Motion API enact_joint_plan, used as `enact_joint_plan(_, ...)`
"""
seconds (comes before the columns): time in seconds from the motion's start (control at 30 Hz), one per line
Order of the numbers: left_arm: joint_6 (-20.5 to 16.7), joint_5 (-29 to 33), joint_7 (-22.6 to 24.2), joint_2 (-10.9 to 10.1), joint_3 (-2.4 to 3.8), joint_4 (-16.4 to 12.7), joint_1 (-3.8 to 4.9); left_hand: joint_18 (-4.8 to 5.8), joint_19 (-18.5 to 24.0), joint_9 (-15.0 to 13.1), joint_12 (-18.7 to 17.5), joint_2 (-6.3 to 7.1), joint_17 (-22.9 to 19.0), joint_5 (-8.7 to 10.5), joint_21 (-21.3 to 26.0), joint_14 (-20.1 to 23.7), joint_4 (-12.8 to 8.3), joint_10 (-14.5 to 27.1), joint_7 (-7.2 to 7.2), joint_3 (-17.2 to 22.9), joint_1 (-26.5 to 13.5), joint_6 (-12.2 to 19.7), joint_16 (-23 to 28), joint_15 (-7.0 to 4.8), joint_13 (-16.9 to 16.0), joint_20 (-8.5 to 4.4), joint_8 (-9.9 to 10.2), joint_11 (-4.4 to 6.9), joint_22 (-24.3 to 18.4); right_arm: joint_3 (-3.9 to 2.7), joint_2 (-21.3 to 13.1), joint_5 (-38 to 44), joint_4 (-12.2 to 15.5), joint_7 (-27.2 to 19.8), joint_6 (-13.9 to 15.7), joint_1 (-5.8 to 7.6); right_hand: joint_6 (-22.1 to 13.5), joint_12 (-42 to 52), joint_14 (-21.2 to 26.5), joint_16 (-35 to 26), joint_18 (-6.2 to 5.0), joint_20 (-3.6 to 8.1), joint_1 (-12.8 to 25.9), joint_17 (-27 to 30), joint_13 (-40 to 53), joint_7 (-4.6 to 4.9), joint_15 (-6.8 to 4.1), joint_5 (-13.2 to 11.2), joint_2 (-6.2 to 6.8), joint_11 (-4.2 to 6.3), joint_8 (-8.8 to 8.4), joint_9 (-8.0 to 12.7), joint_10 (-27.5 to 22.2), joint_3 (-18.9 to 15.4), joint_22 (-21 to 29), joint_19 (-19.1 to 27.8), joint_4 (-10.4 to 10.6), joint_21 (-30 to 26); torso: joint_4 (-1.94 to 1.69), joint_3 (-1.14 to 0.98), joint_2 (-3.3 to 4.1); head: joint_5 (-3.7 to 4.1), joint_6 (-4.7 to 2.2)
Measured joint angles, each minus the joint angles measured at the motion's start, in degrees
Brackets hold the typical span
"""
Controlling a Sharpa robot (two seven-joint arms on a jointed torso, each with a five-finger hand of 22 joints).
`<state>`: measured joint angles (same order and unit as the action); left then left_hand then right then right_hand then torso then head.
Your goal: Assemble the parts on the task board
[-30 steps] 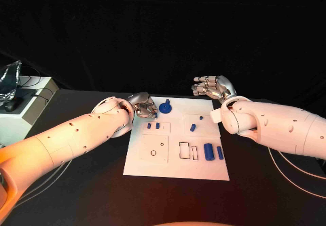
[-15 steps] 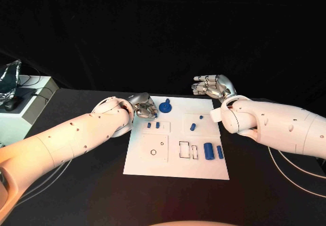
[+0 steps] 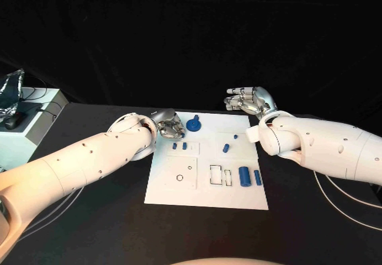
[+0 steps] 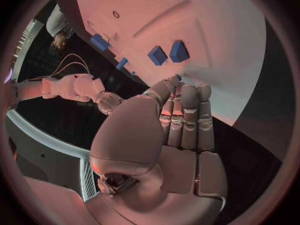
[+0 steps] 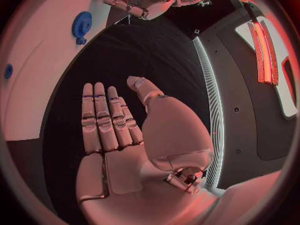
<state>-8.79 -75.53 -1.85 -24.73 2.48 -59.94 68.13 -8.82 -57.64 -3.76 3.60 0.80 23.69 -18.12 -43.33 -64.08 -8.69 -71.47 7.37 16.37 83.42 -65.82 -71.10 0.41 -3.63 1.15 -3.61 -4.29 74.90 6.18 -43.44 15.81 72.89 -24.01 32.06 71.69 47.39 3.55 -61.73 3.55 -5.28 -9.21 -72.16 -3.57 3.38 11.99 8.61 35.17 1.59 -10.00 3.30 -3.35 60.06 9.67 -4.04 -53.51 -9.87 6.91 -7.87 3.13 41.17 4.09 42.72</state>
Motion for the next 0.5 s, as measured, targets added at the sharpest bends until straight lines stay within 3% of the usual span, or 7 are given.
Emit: enact_joint_plan(0.5,0.0,0.0,0.0,-0.5,-0.13,-0.6,0.03,0.03,0.0,0.0,0.9,-0.01,0.5,-0.02,0.0,0.3,-0.2,0.1,-0.01,-1.8,0.0,0.0,0.0,-0.22,-0.1,0.00,0.0,0.14,0.0,0.00,-0.1,0.0,0.0,0.0,0.0,0.00,0.0,0.0,0.0,0.0,0.00,0.00,0.0,0.0,0.0,0.00,0.00,0.0,0.00,0.00,0.00,0.0,0.0,0.0,0.0,0.0,0.0,0.0,-0.03,0.02,-0.02,-0.01,0.08)
